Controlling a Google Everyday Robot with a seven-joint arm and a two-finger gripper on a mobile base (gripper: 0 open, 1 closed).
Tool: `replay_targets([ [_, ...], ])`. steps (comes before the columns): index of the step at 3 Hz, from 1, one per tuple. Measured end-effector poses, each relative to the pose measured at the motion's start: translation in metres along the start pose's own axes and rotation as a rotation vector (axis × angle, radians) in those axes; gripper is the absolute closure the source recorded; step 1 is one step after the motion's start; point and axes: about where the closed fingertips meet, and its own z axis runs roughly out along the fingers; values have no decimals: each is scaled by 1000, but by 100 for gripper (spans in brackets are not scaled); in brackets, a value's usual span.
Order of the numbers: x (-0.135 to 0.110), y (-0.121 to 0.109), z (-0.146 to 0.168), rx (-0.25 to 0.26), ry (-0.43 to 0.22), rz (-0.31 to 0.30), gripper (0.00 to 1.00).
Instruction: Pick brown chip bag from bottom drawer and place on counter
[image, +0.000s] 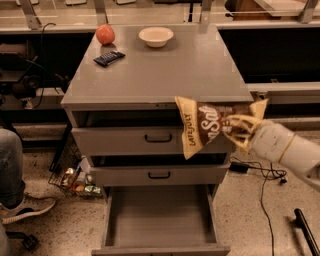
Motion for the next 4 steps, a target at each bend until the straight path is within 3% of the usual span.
replay_targets([
  [1, -24, -49, -6, 58, -2, -142, 100],
  [2, -24, -49, -6, 58, -2, -142, 100],
  [3, -29, -76, 15, 107, -30, -192, 100],
  [4, -44, -125, 56, 154, -84, -305, 100],
])
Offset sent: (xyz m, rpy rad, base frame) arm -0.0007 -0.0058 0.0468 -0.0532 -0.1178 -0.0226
